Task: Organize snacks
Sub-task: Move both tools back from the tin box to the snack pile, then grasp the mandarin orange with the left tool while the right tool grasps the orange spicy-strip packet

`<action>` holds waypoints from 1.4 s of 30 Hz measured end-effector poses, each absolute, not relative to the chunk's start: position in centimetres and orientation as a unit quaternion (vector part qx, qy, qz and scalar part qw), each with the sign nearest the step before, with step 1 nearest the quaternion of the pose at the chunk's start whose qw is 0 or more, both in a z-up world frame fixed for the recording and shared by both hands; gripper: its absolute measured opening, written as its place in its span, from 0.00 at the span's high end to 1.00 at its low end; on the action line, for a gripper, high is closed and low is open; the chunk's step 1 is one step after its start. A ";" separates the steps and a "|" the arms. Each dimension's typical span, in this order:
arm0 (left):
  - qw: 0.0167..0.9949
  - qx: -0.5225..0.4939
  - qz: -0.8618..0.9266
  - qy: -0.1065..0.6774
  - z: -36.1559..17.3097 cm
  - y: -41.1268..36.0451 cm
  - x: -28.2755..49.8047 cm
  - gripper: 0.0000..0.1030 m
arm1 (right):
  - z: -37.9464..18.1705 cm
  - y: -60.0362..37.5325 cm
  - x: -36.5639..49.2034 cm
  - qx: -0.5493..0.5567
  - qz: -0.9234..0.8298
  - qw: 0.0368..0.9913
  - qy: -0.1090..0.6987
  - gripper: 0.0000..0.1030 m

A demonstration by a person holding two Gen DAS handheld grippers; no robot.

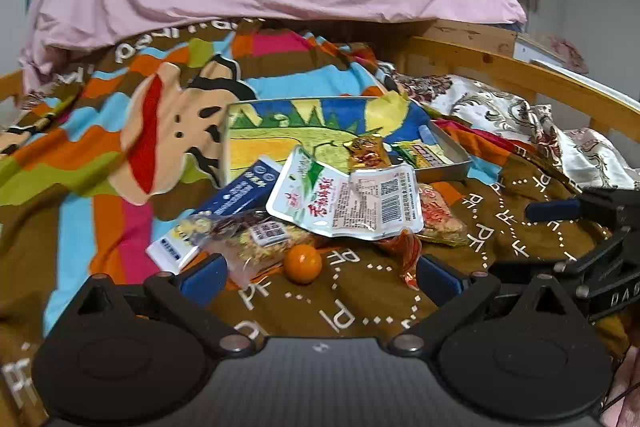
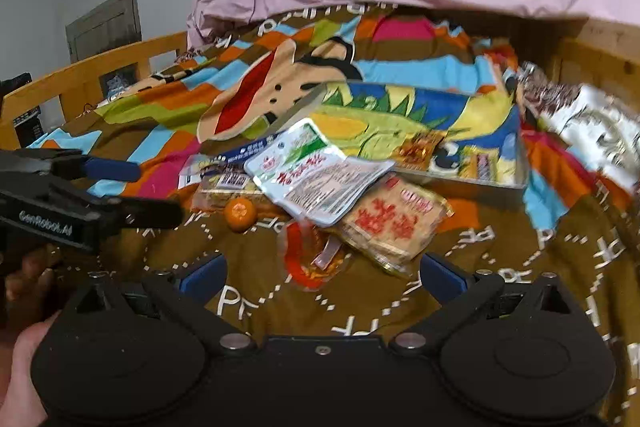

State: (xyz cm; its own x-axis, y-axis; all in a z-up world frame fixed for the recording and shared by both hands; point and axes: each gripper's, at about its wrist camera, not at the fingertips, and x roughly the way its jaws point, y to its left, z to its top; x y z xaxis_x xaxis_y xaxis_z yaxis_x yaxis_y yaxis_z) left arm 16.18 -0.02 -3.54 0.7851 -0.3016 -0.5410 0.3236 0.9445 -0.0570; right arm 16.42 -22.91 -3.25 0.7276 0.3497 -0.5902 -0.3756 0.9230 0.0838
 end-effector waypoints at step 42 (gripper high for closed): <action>0.902 -0.139 -0.168 0.374 -10.3 1.7 25.4 0.54 | -9.2 -20.0 25.0 0.053 0.151 0.925 0.343 0.48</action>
State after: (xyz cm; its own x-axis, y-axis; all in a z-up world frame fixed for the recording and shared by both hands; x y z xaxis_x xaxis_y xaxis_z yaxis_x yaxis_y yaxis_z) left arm 25.38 1.73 -10.28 0.6643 -0.4061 -0.6275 0.1981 0.9052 -0.3761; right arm 24.98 -20.04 -9.17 0.7183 0.3167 -0.6194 -0.2441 0.9485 0.2020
